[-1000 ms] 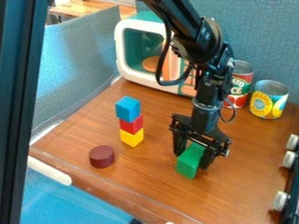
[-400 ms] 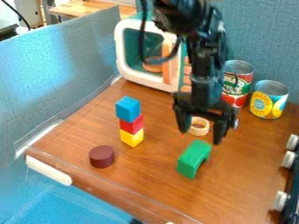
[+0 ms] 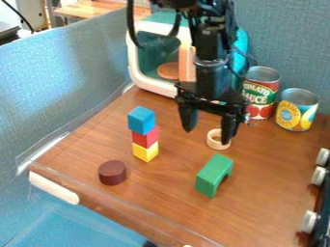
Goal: Put the green arch facing the right side
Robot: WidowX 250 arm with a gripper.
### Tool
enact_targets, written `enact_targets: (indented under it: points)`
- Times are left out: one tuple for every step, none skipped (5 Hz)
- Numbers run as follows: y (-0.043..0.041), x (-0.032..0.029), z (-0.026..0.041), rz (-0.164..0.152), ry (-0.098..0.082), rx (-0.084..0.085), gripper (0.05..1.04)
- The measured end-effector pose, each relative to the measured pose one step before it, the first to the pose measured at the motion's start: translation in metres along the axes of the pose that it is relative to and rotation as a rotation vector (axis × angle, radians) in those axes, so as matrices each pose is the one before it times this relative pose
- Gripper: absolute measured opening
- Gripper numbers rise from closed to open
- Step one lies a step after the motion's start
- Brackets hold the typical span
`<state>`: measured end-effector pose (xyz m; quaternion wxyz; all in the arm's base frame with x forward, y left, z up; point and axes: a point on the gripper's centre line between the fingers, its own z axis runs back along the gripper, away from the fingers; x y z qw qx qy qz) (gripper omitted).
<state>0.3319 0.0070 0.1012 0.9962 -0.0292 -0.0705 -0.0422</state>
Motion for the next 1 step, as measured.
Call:
enact_targets:
  points:
    - [0.01007,-0.00331,-0.01121,-0.0869,0.0787,0.0124,1.001]
